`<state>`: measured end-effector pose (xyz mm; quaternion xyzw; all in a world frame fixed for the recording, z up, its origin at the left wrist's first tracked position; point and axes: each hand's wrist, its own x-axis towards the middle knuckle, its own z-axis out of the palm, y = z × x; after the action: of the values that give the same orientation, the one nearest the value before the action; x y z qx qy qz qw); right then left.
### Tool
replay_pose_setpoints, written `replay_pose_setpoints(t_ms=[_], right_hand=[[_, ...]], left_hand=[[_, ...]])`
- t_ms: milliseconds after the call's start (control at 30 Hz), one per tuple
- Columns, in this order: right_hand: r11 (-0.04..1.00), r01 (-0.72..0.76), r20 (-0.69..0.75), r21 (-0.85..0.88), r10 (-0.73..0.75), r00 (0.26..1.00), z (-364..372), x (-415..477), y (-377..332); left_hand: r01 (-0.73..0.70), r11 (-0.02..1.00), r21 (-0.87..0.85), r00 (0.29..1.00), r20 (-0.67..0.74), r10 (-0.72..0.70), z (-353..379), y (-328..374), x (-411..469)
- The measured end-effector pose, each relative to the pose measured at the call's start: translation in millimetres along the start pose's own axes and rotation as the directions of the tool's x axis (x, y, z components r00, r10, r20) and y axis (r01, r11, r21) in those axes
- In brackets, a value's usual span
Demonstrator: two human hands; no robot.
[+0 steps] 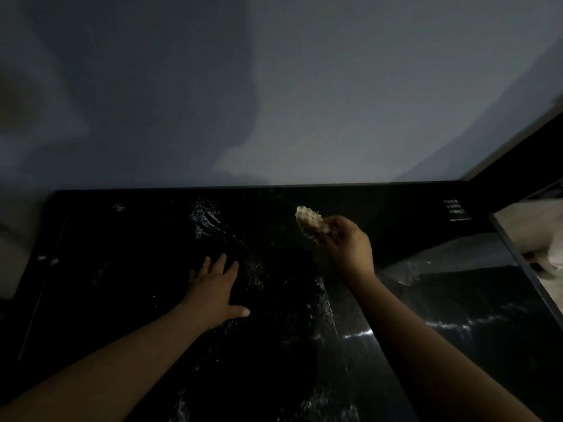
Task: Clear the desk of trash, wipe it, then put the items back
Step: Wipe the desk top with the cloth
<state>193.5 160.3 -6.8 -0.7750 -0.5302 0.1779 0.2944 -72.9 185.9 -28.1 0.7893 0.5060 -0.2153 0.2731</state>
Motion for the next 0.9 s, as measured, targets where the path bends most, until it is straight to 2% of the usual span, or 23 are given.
replay_pose_setpoints(t_ms=[267,433,567,733,900], right_hand=[[0.992,0.100,0.041,-0.075,-0.098,0.994,32.2,105.4,9.1],[0.964,0.204,0.082,-0.172,-0.193,0.978,52.7,142.7,12.8],[0.960,0.221,0.119,-0.173,-0.202,0.972,66.3,162.4,16.9],[0.981,0.187,0.207,-0.059,-0.171,0.963,87.6,164.2,23.9],[0.991,0.099,0.143,0.089,-0.111,0.983,99.4,147.7,33.5]], left_hand=[[0.069,0.998,-0.002,0.998,0.005,-0.069,-5.1,2.5,45.5],[0.100,0.995,0.011,0.995,0.004,-0.100,2.0,3.3,59.0],[0.112,0.994,0.016,0.993,0.021,-0.112,3.3,4.1,60.8],[0.128,0.991,0.042,0.991,0.043,-0.130,2.2,5.8,61.7],[0.123,0.992,0.027,0.992,0.034,-0.124,4.1,4.7,62.4]])
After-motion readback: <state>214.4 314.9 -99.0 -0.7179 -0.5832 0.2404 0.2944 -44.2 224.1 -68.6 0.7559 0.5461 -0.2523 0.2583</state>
